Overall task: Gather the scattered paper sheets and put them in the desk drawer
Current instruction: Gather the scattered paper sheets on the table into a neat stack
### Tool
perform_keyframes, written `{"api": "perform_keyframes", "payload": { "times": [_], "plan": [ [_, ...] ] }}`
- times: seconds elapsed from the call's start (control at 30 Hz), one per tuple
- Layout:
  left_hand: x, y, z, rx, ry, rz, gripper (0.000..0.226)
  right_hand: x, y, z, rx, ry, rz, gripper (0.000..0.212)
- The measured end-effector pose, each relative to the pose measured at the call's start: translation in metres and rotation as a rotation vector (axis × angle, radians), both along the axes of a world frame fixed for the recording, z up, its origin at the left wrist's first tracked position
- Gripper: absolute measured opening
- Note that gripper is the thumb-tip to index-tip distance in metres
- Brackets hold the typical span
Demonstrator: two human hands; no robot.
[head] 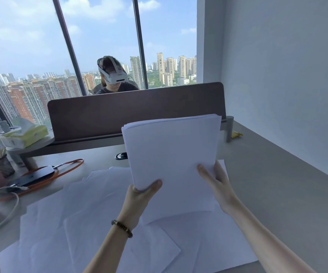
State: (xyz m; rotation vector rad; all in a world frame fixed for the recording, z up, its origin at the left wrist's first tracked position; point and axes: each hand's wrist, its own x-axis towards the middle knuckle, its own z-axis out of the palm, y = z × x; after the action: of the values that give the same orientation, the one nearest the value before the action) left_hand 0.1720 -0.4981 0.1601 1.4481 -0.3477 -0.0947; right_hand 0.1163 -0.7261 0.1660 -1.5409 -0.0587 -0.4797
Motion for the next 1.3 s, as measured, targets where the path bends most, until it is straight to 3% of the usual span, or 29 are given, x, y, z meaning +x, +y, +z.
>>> {"api": "perform_keyframes", "payload": {
  "times": [0.1, 0.23, 0.33, 0.43, 0.53, 0.67, 0.77, 0.93, 1.07, 1.2, 1.3],
  "plan": [
    [-0.006, -0.005, -0.002, 0.061, -0.018, 0.031, 0.018, -0.003, 0.008, -0.011, 0.029, 0.045, 0.019, 0.038],
    [0.002, 0.002, 0.007, 0.179, -0.024, 0.062, 0.009, 0.004, 0.008, -0.003, -0.107, 0.079, -0.036, 0.037],
    [0.009, 0.013, 0.009, 0.266, -0.007, 0.093, 0.034, 0.008, 0.008, 0.002, -0.138, 0.145, 0.018, 0.036],
    [0.009, 0.027, 0.010, 0.203, 0.073, 0.103, 0.025, 0.005, 0.009, 0.005, -0.191, 0.281, 0.040, 0.029],
    [0.008, 0.051, 0.004, 0.104, 0.249, 0.061, 0.019, 0.008, 0.003, -0.005, -0.398, 0.433, -0.122, 0.048],
    [0.009, 0.083, -0.017, 0.108, 0.418, 0.101, 0.019, 0.009, -0.008, -0.027, -0.823, 0.630, -0.183, 0.038],
    [0.011, 0.088, -0.033, 0.159, 0.479, 0.133, 0.019, 0.007, 0.003, -0.033, -0.970, 0.677, -0.162, 0.051],
    [0.017, 0.081, -0.041, 0.223, 0.462, 0.128, 0.021, 0.003, 0.012, -0.036, -1.228, 0.726, -0.377, 0.055],
    [0.020, 0.080, -0.042, 0.253, 0.451, 0.133, 0.021, 0.002, 0.011, -0.037, -1.181, 0.780, -0.320, 0.065],
    [0.024, 0.076, -0.043, 0.249, 0.470, 0.141, 0.021, 0.009, 0.009, -0.035, -0.762, 0.722, -0.236, 0.067],
    [0.025, 0.073, -0.043, 0.249, 0.476, 0.145, 0.024, 0.009, 0.006, -0.038, -0.663, 0.724, -0.252, 0.074]
  ]
}}
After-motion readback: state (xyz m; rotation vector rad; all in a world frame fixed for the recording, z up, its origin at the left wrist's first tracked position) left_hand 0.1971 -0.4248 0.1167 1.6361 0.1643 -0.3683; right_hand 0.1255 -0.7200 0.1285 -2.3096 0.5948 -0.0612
